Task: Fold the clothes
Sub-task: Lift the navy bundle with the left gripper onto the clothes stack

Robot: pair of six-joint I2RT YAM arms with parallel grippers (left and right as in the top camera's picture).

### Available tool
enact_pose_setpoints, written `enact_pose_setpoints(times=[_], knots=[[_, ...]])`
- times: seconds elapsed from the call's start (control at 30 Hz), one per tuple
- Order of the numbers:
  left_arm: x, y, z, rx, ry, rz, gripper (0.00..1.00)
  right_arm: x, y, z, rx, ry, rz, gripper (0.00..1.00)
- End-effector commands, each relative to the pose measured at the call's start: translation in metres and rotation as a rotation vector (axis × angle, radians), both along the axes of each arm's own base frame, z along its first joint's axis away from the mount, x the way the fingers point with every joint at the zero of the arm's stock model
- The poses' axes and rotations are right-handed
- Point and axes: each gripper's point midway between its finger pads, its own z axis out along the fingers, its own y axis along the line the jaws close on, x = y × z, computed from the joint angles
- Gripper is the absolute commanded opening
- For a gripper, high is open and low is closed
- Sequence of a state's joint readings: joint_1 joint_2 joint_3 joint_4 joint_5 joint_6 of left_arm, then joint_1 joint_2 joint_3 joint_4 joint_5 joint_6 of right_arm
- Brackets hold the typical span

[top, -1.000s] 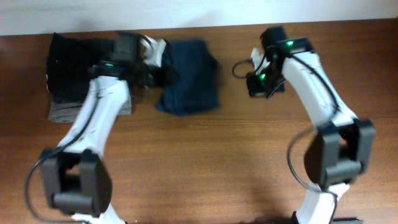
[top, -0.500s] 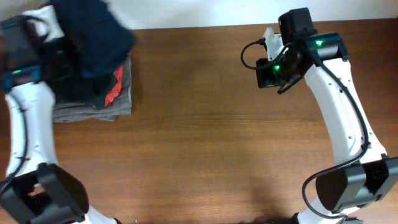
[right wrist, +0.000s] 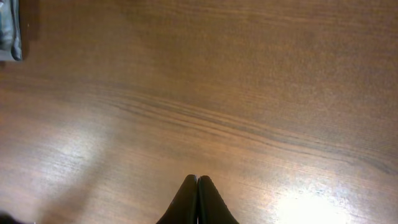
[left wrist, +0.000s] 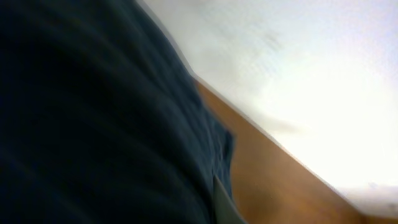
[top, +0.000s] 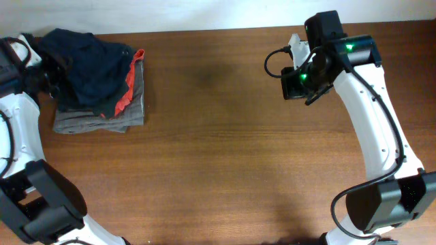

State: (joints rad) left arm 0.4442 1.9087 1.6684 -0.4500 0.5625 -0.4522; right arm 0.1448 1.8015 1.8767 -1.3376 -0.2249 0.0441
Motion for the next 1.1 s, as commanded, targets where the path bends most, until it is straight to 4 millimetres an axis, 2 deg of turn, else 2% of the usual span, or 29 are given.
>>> enact_pose_setpoints(times=[0.0, 0.07, 0.1, 0.17, 0.23, 0.3, 0.47, 0.6, 0.63, 0.7, 0.8, 0.9, 0.97, 1.03, 1.07], knots=[[0.016, -0.018, 0.07, -0.104, -0.213, -0.036, 0.01, -0.001, -0.006, 0.001, -0.029, -0.004, -0.001, 0.05], [0.028, -0.024, 0.107, -0.138, -0.346, -0.036, 0.01, -0.001, -0.006, 0.001, -0.029, -0.004, -0.001, 0.05], [0.03, -0.026, 0.115, -0.147, -0.374, -0.032, 0.01, -0.001, -0.006, 0.001, -0.029, -0.003, -0.001, 0.05], [0.037, -0.025, 0.12, -0.151, -0.391, 0.019, 0.01, -0.001, -0.006, 0.001, -0.029, -0.003, -0.001, 0.05], [0.04, -0.023, 0.115, -0.139, -0.379, 0.053, 0.01, -0.001, -0.006, 0.001, -0.029, -0.003, -0.001, 0.05], [0.039, -0.018, 0.096, -0.146, -0.309, 0.093, 0.0, -0.001, -0.005, 0.001, -0.028, -0.003, -0.001, 0.05], [0.028, -0.011, 0.018, -0.103, -0.057, 0.13, 0.01, -0.001, -0.005, 0.001, -0.028, -0.004, -0.001, 0.05], [0.014, -0.014, -0.011, -0.1, 0.065, 0.114, 0.01, -0.001, -0.006, 0.001, -0.028, -0.003, -0.001, 0.05], [0.012, -0.015, -0.013, -0.09, 0.074, 0.104, 0.04, -0.001, -0.006, 0.001, -0.028, -0.003, -0.001, 0.05], [0.003, -0.016, -0.023, -0.082, 0.121, 0.091, 0.27, -0.001, -0.006, 0.001, -0.028, -0.003, -0.001, 0.05], [-0.016, -0.018, -0.041, -0.087, 0.223, 0.082, 0.42, -0.001, -0.005, 0.001, -0.029, -0.003, -0.001, 0.05], [-0.04, -0.013, -0.05, -0.076, 0.306, 0.06, 0.5, -0.002, -0.006, 0.0, -0.029, 0.002, -0.001, 0.05], [-0.056, -0.005, -0.044, -0.068, 0.323, 0.067, 0.61, -0.004, -0.006, 0.0, -0.03, 0.011, -0.001, 0.05], [-0.074, 0.007, -0.023, -0.033, 0.303, 0.075, 0.7, -0.005, -0.006, 0.0, -0.031, 0.015, -0.001, 0.05], [-0.084, 0.013, -0.008, -0.008, 0.279, 0.083, 0.78, -0.005, -0.006, 0.0, -0.031, 0.014, -0.001, 0.05]])
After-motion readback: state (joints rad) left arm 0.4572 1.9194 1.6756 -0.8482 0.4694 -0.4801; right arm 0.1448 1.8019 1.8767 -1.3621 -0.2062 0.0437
